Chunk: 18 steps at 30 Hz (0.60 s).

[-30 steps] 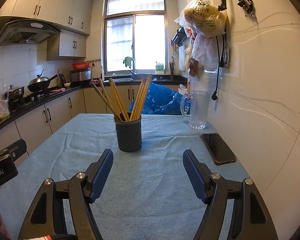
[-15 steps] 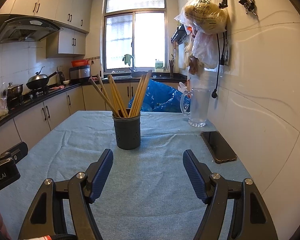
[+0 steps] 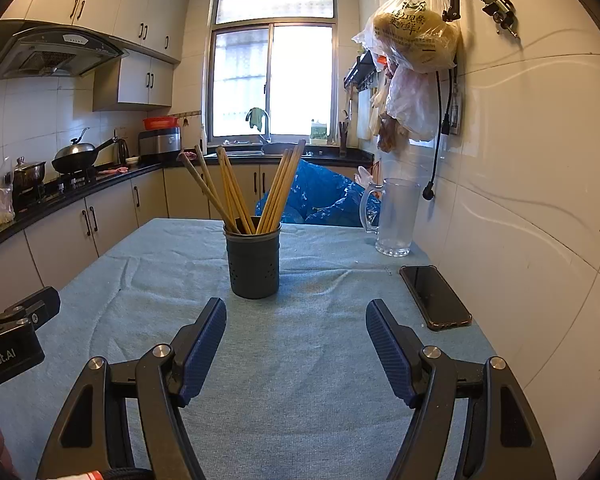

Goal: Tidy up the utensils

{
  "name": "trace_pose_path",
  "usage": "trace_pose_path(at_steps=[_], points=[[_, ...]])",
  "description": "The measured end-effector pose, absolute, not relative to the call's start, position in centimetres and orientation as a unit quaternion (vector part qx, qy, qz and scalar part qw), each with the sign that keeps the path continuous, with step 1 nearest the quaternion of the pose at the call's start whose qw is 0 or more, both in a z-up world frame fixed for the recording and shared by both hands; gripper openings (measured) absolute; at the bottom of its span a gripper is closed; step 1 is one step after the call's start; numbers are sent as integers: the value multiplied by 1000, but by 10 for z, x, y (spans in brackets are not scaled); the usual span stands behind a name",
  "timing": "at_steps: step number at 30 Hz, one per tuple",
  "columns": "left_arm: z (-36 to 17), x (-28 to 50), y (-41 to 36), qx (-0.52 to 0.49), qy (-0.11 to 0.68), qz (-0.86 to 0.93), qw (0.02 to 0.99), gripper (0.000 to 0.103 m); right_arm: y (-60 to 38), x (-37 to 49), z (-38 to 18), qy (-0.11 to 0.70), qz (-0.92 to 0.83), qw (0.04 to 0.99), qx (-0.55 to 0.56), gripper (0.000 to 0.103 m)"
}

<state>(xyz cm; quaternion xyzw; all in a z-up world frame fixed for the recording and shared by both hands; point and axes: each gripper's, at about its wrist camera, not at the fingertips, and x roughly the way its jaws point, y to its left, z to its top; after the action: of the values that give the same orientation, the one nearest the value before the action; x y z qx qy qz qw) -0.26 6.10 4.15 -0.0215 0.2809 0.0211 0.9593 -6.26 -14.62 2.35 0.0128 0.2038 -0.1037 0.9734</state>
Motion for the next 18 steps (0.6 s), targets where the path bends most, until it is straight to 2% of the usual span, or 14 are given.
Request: trace_pose_path(at_steps=[18], points=[[41,0,60,-24,286,17,958,103,-147,-60,22,209,-100,973,8,76]])
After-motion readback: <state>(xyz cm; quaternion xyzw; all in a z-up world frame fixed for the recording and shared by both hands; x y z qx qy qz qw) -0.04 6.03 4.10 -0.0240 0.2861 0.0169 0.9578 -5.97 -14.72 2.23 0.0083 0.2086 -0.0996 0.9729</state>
